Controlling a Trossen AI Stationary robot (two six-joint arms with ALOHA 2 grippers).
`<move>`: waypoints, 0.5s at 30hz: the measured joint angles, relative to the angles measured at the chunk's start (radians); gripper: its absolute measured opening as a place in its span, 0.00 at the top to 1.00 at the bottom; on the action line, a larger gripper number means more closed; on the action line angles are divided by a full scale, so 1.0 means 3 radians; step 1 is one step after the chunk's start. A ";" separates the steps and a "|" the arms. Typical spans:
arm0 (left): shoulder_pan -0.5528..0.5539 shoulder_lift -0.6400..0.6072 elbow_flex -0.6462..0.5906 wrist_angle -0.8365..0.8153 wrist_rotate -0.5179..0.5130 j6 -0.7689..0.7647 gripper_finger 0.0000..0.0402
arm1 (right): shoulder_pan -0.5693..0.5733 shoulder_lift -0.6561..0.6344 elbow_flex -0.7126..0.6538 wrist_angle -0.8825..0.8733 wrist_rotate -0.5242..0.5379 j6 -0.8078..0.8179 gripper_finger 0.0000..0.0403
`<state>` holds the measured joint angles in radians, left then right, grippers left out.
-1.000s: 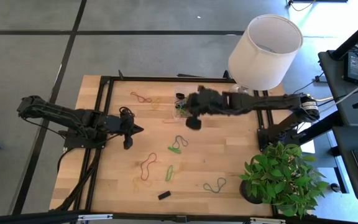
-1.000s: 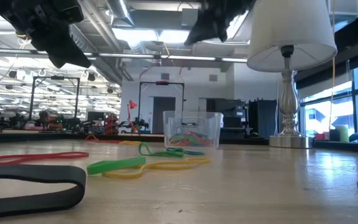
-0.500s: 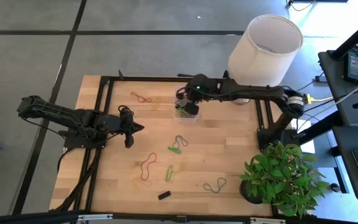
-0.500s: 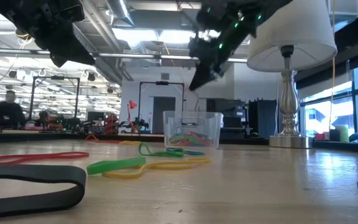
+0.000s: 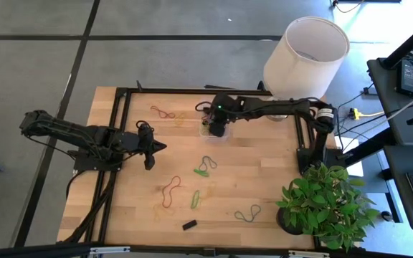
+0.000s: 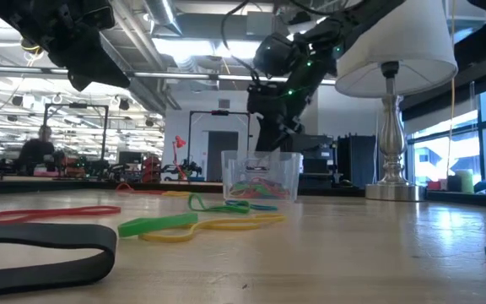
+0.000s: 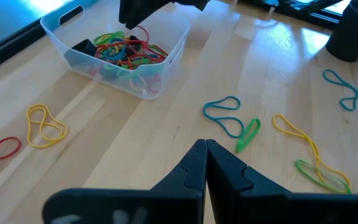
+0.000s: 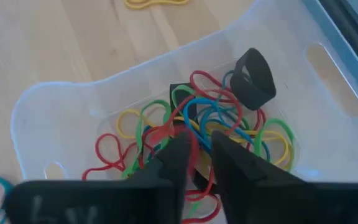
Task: Pick and place rubber bands into bin
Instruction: Put the red rubber band into the transparent bin, then put the yellow rubber band into the transparent bin
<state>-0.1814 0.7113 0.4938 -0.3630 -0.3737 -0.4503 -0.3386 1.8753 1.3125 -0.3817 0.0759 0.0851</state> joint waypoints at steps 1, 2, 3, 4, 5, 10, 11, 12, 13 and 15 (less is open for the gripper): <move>0.0000 0.0000 0.0000 0.0000 0.0000 0.0000 0.99 | 0.0000 -0.0010 0.0000 -0.0008 0.0001 0.0049 0.77; 0.0000 0.0000 0.0000 -0.0001 0.0000 0.0000 0.99 | 0.0000 -0.0020 0.0000 -0.0001 0.0001 0.0075 0.74; 0.0000 0.0000 0.0000 -0.0003 0.0000 0.0000 0.99 | 0.0000 -0.0035 0.0000 -0.0003 0.0001 0.0125 0.71; 0.0000 0.0000 0.0000 -0.0005 0.0000 0.0000 0.99 | 0.0000 -0.0048 0.0000 -0.0019 0.0001 0.0157 0.69; 0.0000 0.0000 0.0000 -0.0006 0.0001 0.0000 0.99 | 0.0000 -0.0062 0.0000 -0.0020 0.0001 0.0196 0.66; 0.0000 0.0000 0.0000 -0.0009 0.0017 0.0002 0.99 | 0.0000 -0.0220 0.0000 -0.0124 -0.0003 0.0323 0.57; 0.0000 0.0000 0.0000 -0.0008 0.0040 0.0028 0.99 | 0.0006 -0.0271 0.0000 -0.0184 -0.0025 0.0324 0.56; 0.0000 0.0000 0.0000 -0.0010 0.0069 0.0077 0.99 | 0.0017 -0.0324 0.0000 -0.0252 -0.0073 0.0321 0.56; 0.0000 0.0000 0.0000 -0.0008 0.0104 0.0125 0.99 | 0.0031 -0.0379 0.0000 -0.0286 -0.0111 0.0323 0.56; -0.0005 0.0005 0.0000 -0.0006 0.0214 0.0163 0.99 | 0.0076 -0.0488 0.0000 -0.0386 -0.0148 0.0361 0.57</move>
<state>-0.1829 0.7126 0.4938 -0.3648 -0.3096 -0.4013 -0.3158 1.7289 1.3125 -0.4973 0.0315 0.1933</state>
